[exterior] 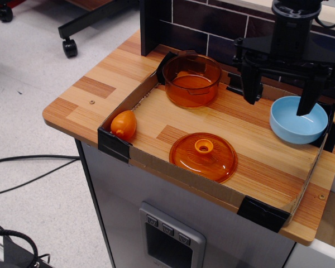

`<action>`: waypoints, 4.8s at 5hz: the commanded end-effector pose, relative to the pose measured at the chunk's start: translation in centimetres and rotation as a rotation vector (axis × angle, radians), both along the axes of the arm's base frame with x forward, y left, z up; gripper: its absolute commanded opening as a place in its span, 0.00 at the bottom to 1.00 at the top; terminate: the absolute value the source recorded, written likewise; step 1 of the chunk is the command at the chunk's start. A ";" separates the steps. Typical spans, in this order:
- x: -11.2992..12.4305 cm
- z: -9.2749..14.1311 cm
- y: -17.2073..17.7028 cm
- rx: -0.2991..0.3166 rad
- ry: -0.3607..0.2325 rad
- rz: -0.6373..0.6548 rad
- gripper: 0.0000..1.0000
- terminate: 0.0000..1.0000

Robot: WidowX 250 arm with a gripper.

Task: Put lid on pot

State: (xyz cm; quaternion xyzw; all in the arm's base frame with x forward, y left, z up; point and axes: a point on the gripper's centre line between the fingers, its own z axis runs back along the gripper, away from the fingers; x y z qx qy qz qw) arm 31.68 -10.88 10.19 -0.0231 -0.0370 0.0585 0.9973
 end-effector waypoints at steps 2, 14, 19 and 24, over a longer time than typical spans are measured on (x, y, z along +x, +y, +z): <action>-0.3 -0.9 2.0 -0.009 -0.001 -0.004 1.00 0.00; -4.2 -8.5 5.8 -0.077 0.031 -0.169 0.00 0.00; 2.3 -2.4 6.7 -0.123 0.033 0.057 0.00 0.00; 6.8 -1.9 12.5 -0.138 0.059 0.216 0.00 0.00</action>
